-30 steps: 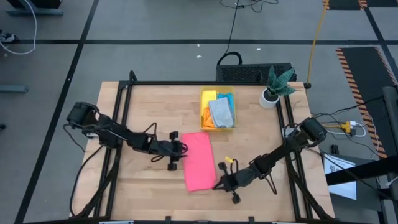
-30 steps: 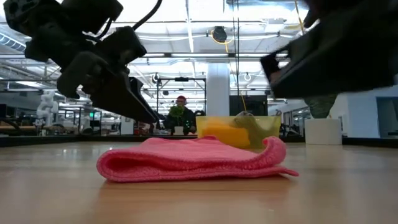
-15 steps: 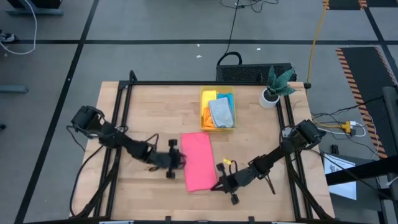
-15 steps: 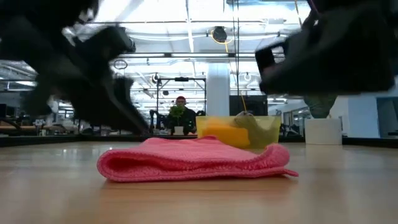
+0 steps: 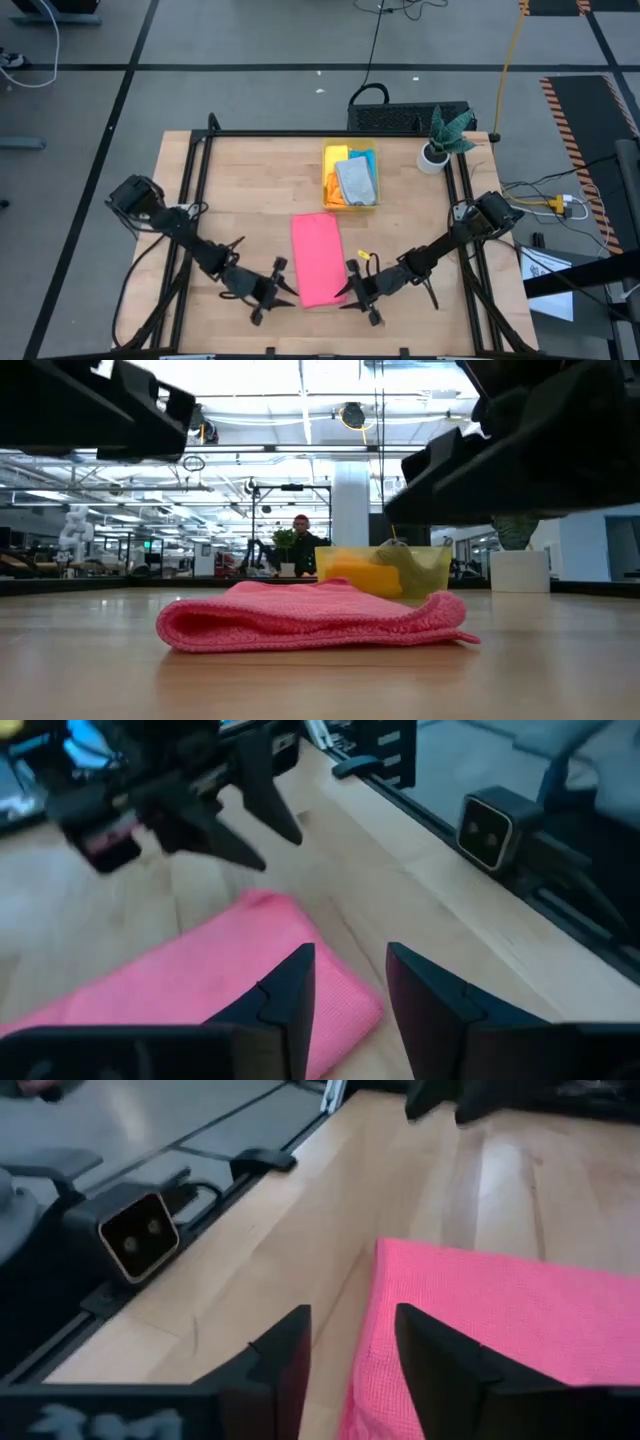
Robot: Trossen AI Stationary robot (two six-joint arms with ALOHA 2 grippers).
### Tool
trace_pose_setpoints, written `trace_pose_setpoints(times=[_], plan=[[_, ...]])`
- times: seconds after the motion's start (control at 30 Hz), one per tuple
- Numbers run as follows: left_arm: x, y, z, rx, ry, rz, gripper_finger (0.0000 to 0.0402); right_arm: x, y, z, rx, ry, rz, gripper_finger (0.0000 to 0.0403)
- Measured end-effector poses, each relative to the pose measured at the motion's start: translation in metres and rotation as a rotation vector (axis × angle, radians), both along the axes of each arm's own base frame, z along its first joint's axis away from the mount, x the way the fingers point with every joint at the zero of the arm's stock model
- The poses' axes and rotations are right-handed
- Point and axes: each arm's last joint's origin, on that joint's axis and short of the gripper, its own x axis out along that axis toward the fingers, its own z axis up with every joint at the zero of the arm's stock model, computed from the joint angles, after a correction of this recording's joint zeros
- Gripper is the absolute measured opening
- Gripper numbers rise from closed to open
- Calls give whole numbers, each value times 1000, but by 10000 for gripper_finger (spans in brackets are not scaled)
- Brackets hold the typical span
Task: Fold microfiber towels
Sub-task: Fold the pink microfiber towel
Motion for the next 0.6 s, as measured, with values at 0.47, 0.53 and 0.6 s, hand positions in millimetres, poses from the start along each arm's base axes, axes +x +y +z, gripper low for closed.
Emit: trace_pose_setpoints(times=[0.47, 0.53, 0.6], plan=[[40, -32, -34, 353, 234, 86, 236, -2, -1, -4, -25, 42, 1, 159], [43, -33, -35, 366, 262, 94, 236, -3, 0, -6, -54, 46, 14, 159], [48, -35, -38, 352, 271, 65, 228, -5, 1, -9, -137, 55, 45, 158]])
